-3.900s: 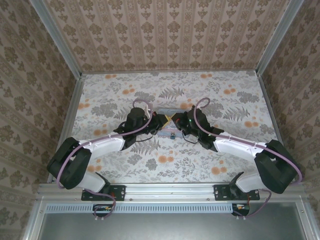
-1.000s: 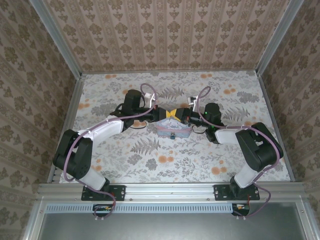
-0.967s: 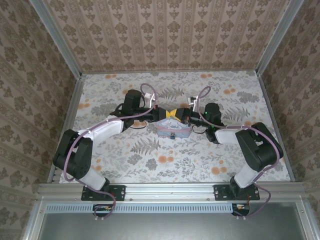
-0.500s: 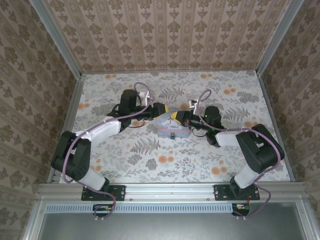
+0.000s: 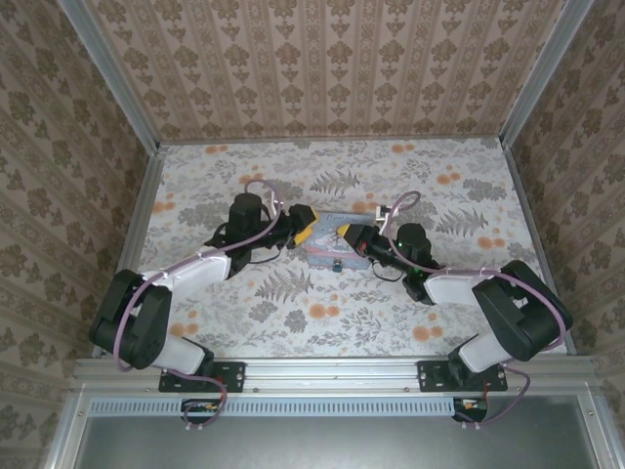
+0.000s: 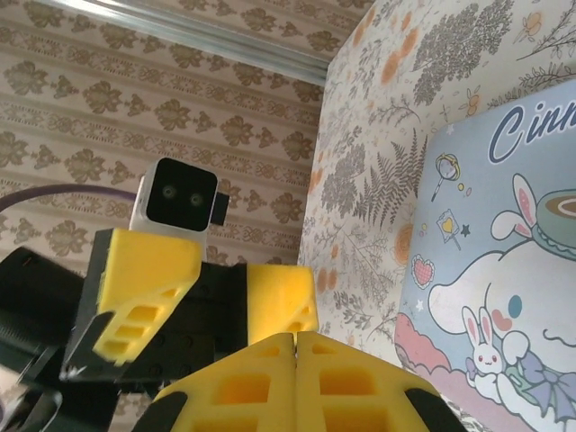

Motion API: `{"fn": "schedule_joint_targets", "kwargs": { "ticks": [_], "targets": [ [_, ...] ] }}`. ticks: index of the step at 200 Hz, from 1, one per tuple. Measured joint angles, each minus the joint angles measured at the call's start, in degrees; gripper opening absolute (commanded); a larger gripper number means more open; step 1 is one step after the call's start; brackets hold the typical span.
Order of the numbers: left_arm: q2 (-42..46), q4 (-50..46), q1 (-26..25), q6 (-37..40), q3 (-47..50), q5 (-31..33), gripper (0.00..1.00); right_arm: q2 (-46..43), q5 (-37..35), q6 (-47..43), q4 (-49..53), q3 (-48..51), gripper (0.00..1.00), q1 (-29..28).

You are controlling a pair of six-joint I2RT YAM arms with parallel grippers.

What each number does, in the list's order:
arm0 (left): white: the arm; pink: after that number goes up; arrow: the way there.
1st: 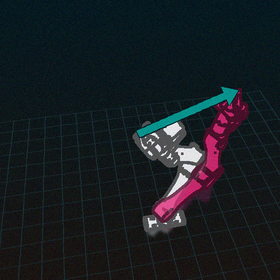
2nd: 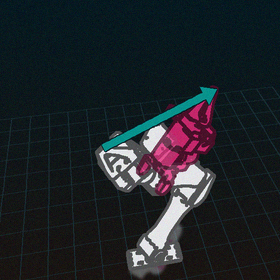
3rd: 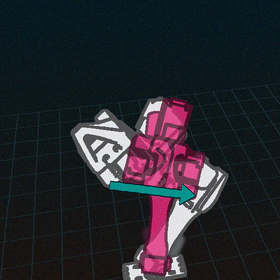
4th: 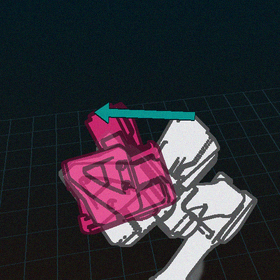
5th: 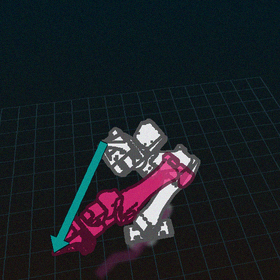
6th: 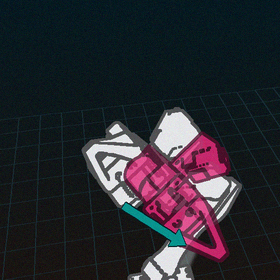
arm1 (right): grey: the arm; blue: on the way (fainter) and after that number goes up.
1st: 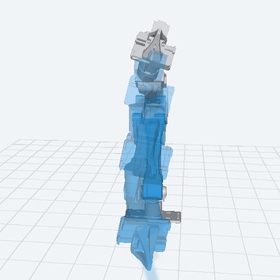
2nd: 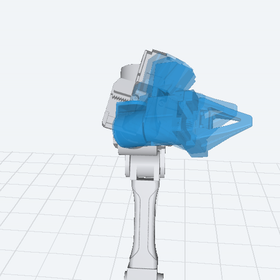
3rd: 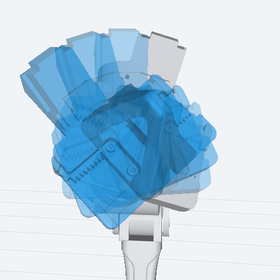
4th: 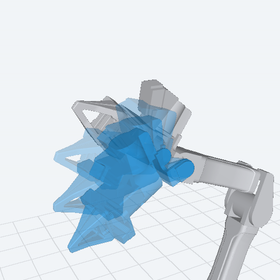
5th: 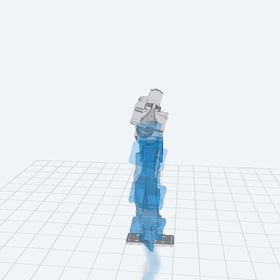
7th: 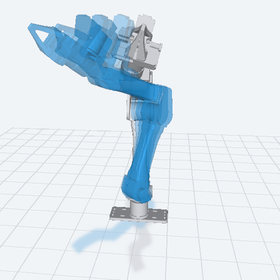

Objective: Unlock a padlock with a key

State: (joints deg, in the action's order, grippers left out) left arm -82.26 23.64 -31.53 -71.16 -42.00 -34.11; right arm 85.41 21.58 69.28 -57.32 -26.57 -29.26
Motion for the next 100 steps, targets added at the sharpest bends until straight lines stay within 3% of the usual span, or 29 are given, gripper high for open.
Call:
{"fn": "schedule_joint_targets", "kwargs": {
  "ticks": [38, 100],
  "targets": [
    [-1.36, 6.01, -3.56, -3.67, 0.00, 2.21, 0.47, -0.87, -7.69, 1.79, 2.29, 0.00, 0.00, -3.89],
    [-2.78, 10.36, -4.46, -5.88, 2.01, 5.60, 0.44, -2.16, -14.40, 4.50, 3.58, 0.00, 0.00, -4.76]
  ]
}}
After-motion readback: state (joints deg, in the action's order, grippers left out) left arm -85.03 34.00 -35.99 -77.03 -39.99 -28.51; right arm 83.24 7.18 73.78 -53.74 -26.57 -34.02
